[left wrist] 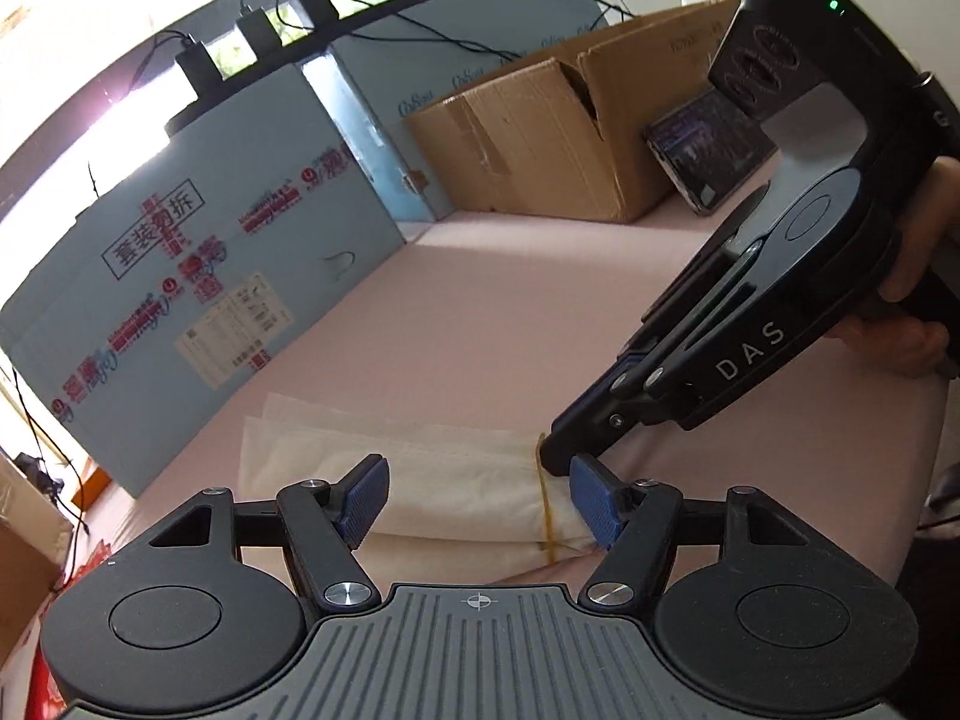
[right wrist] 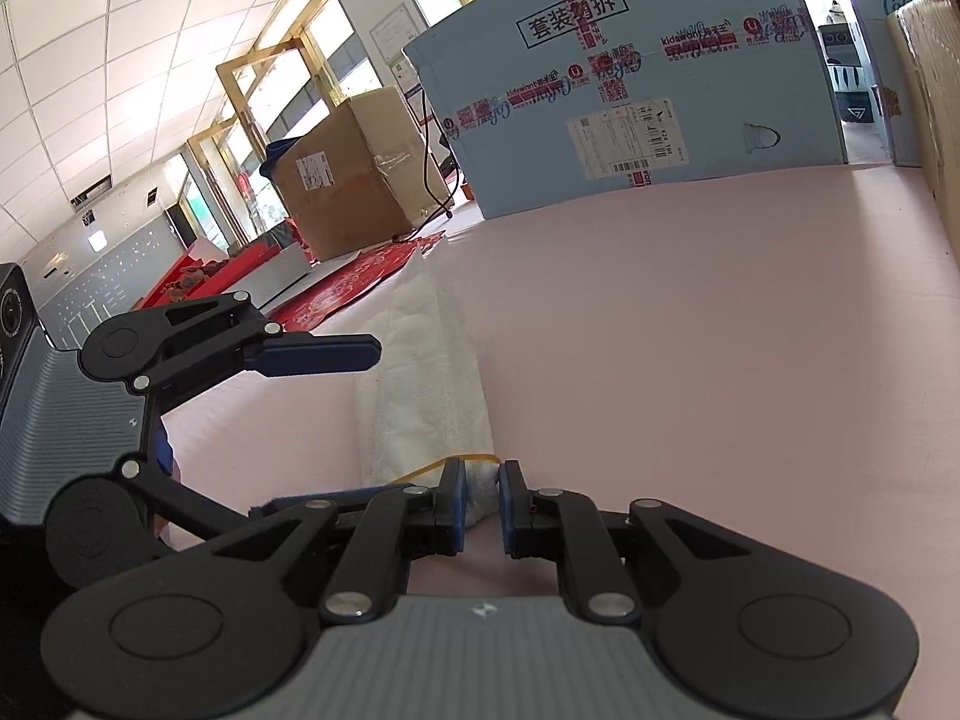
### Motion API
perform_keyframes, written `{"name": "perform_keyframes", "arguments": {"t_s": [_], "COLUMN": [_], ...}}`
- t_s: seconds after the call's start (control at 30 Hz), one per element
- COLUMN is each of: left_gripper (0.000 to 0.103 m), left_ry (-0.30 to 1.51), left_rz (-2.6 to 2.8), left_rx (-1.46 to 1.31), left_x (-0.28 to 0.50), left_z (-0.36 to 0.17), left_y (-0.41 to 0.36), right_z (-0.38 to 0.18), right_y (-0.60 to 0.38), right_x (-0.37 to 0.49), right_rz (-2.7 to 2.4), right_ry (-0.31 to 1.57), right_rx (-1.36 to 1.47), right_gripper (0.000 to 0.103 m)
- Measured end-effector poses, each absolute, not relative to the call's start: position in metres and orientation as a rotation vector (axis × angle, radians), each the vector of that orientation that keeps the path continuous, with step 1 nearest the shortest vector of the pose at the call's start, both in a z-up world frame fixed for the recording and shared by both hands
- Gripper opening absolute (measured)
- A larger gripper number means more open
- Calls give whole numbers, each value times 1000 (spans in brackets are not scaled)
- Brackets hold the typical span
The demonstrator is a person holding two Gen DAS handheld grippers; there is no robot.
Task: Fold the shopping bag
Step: 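Grasp the banded bag with the right gripper and lay it on the table, then open the right gripper and withdraw it from the banded bag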
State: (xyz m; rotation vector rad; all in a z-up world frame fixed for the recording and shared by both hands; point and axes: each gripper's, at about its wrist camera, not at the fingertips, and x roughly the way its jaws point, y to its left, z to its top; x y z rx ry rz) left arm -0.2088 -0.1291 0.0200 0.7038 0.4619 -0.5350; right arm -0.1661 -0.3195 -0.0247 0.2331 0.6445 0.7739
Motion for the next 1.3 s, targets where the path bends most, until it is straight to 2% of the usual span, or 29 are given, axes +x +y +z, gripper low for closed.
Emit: {"name": "perform_keyframes", "arguments": {"t_s": [0.17,0.43,0.67,0.83,0.93,1.0,1.1,1.3], "left_gripper": [83,83,84,74,75,77,77,77], "left_ry": [458,466,494,512,522,528,507,445], "left_rz": [-441,-344,-220,-132,-166,-233,-261,-262], "left_rx": [849,924,746,619,540,482,383,516], "left_x": [-209,-197,-165,-142,-143,-150,-150,-139], "left_z": [18,17,24,30,28,24,25,25], "left_y": [-147,-154,-100,-61,-42,-32,-22,-28], "right_z": [-24,-22,-22,-22,-21,-20,-6,21], "right_y": [-315,-314,-314,-309,-318,-321,-318,-287], "right_x": [-171,-176,-178,-181,-174,-169,-165,-127], "right_rz": [766,767,766,758,803,821,812,772], "right_ry": [623,609,604,608,630,650,624,599], "right_rx": [188,164,154,108,185,228,216,138], "right_gripper": [13,13,13,13,22,35,49,59]}}
